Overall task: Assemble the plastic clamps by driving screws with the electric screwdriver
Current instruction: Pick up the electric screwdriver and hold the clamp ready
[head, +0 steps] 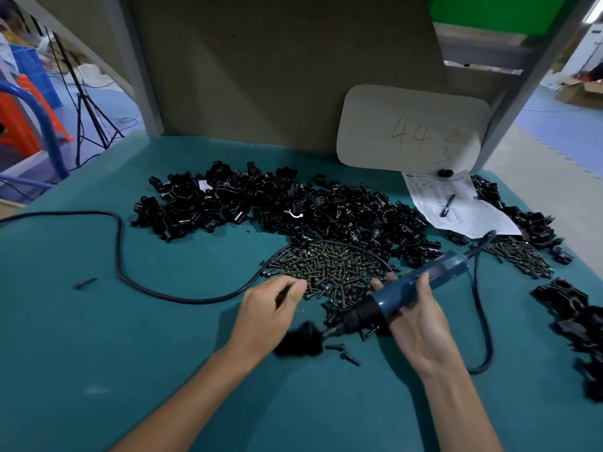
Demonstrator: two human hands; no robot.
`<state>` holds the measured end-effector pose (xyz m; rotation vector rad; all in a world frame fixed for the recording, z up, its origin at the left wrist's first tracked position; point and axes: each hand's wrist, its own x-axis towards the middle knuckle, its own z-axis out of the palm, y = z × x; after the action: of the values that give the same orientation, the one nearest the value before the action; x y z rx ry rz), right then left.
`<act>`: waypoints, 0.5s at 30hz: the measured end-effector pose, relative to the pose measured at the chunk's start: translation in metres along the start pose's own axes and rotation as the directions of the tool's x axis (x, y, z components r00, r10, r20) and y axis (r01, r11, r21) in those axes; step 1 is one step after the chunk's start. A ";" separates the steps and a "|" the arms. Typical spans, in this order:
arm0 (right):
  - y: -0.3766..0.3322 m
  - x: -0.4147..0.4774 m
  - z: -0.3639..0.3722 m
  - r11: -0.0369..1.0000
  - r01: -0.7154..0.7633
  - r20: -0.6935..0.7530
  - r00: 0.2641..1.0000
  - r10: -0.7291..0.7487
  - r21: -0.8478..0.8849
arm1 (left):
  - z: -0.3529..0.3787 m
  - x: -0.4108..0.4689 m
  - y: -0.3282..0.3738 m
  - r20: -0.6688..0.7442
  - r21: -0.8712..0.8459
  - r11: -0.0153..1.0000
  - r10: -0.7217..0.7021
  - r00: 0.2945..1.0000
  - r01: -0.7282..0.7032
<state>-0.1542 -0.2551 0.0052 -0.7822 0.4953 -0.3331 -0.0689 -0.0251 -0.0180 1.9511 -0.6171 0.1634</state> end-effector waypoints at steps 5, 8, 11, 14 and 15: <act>0.002 0.004 0.001 0.997 0.029 -0.037 0.999 -0.026 0.077 | -0.001 -0.001 0.001 0.060 0.049 0.999 0.003 0.998 -0.006; 0.002 0.003 0.002 0.996 0.035 -0.052 0.998 -0.031 0.079 | 0.001 -0.003 0.002 0.222 0.198 0.977 0.036 0.974 -0.082; -0.002 0.001 0.003 0.988 0.071 -0.079 0.995 -0.061 0.136 | 0.002 -0.004 0.002 0.252 0.204 0.973 0.052 0.966 -0.106; -0.017 -0.002 0.003 0.988 0.125 -0.129 0.985 -0.113 0.085 | -0.001 -0.003 0.004 0.228 0.165 0.984 0.036 0.973 -0.075; -0.023 -0.002 0.002 0.991 0.135 -0.155 0.979 -0.131 0.017 | -0.001 -0.002 0.005 0.221 0.166 0.983 0.039 0.974 -0.077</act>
<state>-0.1573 -0.2681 0.0245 -0.7677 0.5831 -0.5261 -0.0731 -0.0250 -0.0144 2.1379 -0.8276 0.0409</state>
